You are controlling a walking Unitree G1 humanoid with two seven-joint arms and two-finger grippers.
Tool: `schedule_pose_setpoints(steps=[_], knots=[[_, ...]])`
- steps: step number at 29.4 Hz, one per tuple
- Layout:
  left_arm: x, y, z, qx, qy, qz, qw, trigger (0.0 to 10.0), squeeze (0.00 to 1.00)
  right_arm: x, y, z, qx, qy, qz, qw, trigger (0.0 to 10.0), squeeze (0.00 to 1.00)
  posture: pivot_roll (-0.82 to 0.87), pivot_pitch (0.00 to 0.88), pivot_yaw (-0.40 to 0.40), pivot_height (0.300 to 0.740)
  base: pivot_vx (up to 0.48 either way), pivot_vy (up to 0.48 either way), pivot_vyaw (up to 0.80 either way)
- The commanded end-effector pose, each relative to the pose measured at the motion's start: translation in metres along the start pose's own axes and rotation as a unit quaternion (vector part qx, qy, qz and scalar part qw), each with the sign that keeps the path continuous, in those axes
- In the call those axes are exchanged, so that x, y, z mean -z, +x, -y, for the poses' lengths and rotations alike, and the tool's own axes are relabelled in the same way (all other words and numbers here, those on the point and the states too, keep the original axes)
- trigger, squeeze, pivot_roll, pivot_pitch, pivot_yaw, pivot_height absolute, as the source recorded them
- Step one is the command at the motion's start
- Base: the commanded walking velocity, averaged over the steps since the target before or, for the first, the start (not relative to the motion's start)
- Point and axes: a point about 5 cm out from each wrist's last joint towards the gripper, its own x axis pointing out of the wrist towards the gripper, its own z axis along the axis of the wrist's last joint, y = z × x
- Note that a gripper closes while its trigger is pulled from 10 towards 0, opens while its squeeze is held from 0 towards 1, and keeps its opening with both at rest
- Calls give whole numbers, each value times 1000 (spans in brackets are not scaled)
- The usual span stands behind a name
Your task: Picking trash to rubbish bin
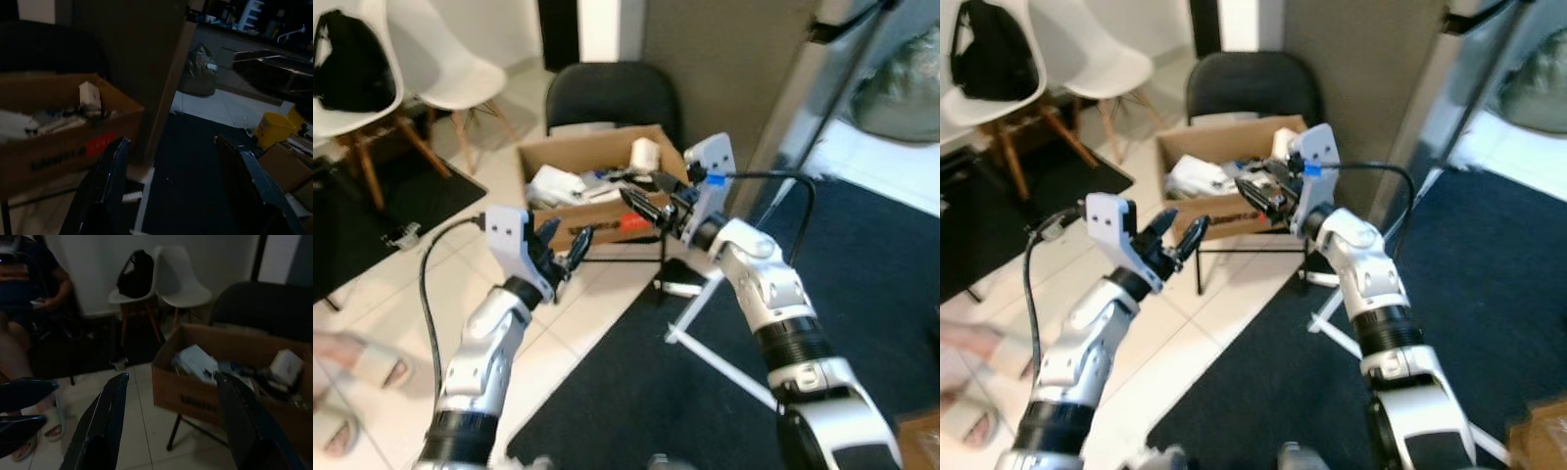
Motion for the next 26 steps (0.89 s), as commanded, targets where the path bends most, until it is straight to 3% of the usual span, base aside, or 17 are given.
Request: schedule_pose_setpoints(steps=[1,26], knots=[[4,-4,-3,-8,-1,-7,1000,10000,0,3,3,-6,-12,2,-3,1000,10000,0,-68,0,-43,740,-416,0,0],[5,-3,-3,-3,-1,-8,1000,10000,0,5,4,-7,-12,-1,-5,1000,10000,0,-76,0,-46,740,-415,0,0]])
